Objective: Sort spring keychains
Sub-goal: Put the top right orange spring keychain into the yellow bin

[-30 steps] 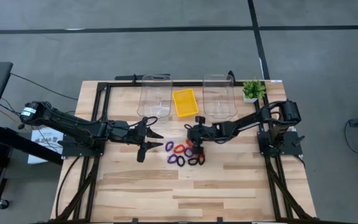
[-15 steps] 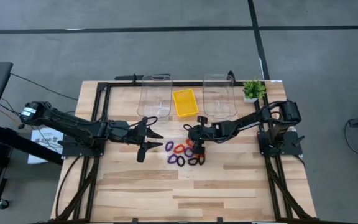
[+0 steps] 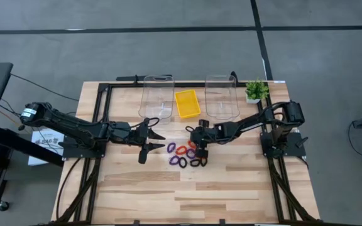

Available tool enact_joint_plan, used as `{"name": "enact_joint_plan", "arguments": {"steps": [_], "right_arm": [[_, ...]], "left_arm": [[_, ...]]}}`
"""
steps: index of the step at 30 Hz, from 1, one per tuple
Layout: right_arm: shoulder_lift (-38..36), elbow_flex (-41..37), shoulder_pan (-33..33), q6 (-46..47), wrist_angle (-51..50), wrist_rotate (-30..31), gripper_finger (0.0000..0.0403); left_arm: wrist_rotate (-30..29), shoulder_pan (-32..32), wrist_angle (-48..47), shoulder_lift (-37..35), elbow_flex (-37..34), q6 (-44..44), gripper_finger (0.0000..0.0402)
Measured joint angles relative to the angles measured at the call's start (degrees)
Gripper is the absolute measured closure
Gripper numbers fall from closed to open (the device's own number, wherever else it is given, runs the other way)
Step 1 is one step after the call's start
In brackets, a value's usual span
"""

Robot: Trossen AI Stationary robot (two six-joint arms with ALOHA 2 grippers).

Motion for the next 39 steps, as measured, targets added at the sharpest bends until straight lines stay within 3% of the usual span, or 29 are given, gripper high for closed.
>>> {"name": "enact_joint_plan", "arguments": {"steps": [25, 39], "right_arm": [[0.1, -1.4, 0.0, 0.0, 1.4, 0.0, 0.0337], [6.2, -1.0, -2.0, -2.0, 7.5, -0.8, 0.0337]], "left_arm": [[0.0, 0.0, 0.0, 0.0, 0.0, 0.0, 0.0271], [-0.1, 0.0, 0.3, 0.0, 0.0, 0.0, 0.0271]]}}
